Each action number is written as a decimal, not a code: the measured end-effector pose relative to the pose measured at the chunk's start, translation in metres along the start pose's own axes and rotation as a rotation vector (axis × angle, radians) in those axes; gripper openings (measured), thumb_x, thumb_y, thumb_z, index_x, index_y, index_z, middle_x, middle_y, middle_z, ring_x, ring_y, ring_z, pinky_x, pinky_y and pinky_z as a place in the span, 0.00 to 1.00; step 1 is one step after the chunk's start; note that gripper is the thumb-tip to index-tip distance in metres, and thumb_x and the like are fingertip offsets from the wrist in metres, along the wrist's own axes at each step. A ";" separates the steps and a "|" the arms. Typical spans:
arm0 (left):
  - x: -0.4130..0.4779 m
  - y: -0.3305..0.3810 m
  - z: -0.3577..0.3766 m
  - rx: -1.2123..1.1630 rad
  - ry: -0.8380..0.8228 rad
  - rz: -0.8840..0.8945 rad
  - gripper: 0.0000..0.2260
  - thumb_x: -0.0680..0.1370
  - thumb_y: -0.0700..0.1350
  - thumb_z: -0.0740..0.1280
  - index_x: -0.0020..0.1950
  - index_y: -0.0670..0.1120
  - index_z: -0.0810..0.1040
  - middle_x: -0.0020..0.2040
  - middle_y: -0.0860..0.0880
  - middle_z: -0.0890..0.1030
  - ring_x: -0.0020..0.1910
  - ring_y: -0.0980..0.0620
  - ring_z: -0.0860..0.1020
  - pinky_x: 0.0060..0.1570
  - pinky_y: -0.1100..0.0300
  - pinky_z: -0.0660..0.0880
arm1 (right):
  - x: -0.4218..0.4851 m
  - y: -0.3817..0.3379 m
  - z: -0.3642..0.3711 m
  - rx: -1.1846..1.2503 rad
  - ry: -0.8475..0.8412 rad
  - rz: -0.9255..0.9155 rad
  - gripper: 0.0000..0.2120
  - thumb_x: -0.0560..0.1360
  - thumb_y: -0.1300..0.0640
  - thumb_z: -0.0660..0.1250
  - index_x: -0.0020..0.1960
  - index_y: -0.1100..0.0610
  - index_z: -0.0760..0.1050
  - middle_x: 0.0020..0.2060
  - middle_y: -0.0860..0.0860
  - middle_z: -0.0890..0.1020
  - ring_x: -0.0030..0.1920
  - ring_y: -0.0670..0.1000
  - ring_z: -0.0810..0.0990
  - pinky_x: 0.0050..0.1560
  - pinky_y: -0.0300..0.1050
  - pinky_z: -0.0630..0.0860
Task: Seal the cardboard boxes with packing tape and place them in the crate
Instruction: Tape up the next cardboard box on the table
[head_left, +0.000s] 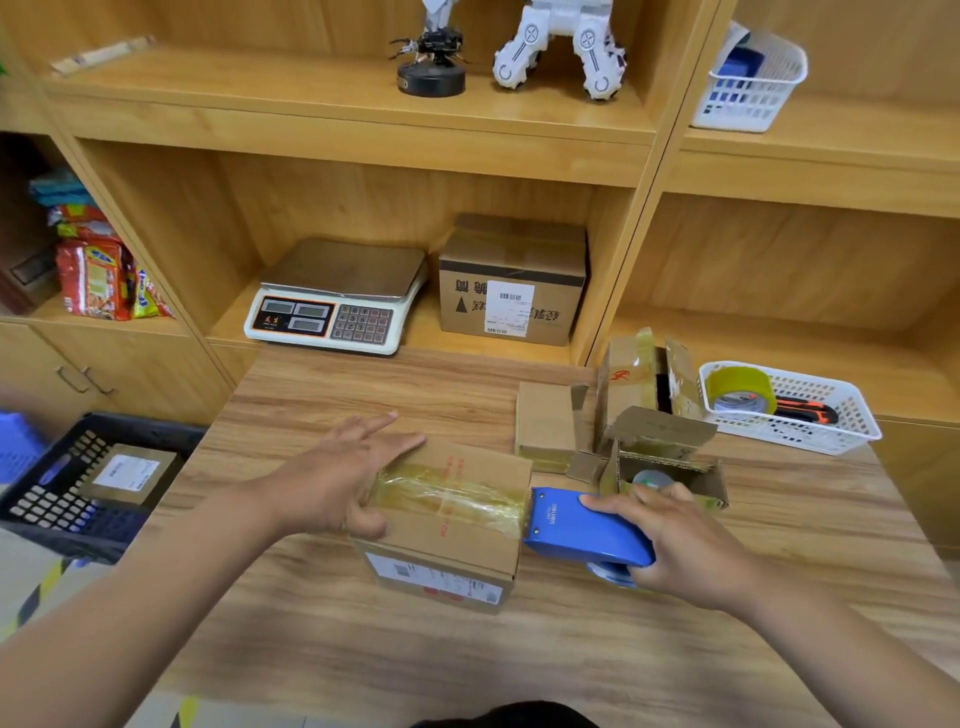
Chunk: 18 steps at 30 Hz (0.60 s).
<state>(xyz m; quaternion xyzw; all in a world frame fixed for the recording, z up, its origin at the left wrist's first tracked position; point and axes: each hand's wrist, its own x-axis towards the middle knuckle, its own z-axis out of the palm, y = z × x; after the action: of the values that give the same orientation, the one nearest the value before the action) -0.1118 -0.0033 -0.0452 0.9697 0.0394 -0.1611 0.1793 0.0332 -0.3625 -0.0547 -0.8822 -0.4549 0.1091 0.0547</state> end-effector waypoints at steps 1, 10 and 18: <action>0.001 0.009 0.000 0.068 0.036 0.036 0.48 0.64 0.65 0.69 0.74 0.65 0.41 0.77 0.58 0.43 0.71 0.59 0.29 0.70 0.54 0.40 | -0.001 0.000 0.002 0.010 0.016 -0.002 0.30 0.69 0.30 0.62 0.68 0.29 0.53 0.51 0.41 0.70 0.49 0.46 0.65 0.52 0.35 0.58; 0.050 0.120 0.028 0.324 -0.104 0.283 0.59 0.59 0.68 0.72 0.76 0.54 0.36 0.77 0.46 0.36 0.74 0.48 0.32 0.73 0.44 0.35 | -0.005 -0.003 0.000 0.033 0.027 -0.003 0.31 0.72 0.37 0.65 0.68 0.30 0.51 0.54 0.43 0.71 0.53 0.46 0.67 0.53 0.36 0.55; 0.051 0.119 0.017 0.160 0.053 0.334 0.57 0.57 0.68 0.72 0.75 0.58 0.40 0.74 0.51 0.53 0.73 0.48 0.51 0.73 0.52 0.49 | -0.019 -0.003 -0.030 0.071 0.092 0.035 0.30 0.71 0.39 0.67 0.66 0.30 0.53 0.56 0.41 0.72 0.55 0.28 0.55 0.56 0.24 0.51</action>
<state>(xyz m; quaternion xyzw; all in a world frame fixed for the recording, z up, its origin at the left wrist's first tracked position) -0.0525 -0.1199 -0.0371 0.9778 -0.1304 -0.1060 0.1249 0.0273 -0.3761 -0.0226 -0.8915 -0.4323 0.0853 0.1049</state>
